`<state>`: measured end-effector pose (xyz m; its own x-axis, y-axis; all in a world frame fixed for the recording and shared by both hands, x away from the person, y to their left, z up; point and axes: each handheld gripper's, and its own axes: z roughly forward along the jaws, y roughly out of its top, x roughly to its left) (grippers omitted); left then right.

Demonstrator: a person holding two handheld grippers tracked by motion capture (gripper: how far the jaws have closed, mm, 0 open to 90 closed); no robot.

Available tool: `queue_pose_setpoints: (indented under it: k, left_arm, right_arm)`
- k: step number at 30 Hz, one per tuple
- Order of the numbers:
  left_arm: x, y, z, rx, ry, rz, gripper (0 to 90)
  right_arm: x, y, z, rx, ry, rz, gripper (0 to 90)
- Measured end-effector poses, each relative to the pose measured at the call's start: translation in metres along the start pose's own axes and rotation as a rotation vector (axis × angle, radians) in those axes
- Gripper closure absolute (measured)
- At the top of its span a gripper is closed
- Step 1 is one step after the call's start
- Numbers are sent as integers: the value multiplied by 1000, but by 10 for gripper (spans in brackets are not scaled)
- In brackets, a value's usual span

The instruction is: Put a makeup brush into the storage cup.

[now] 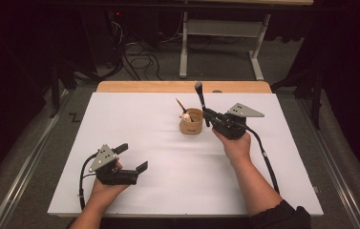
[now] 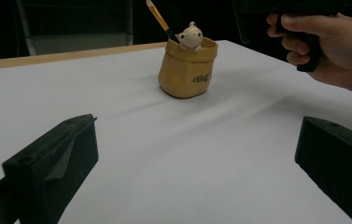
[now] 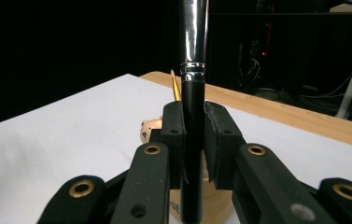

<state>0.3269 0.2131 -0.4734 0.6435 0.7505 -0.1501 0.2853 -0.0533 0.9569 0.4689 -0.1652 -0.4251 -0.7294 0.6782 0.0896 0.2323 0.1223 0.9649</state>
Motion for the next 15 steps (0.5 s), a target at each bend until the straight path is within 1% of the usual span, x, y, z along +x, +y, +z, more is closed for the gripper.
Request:
queue_pose_setpoints:
  k: [5, 11, 13, 15]
  left_arm:
    - [-1, 0, 0, -2, -2, 1, 0]
    - [-1, 0, -1, -6, -1, 0, 0]
    - [0, 1, -1, -8, -2, -1, 0]
    - [0, 1, -2, -10, 0, -3, 0]
  right_arm:
    - [-4, 2, 4, -6, -6, 9, 801]
    - [-6, 4, 11, -11, -17, 2, 801]
    - [-7, 5, 15, -22, -16, -6, 801]
    - [-7, 5, 18, -31, -13, -3, 800]
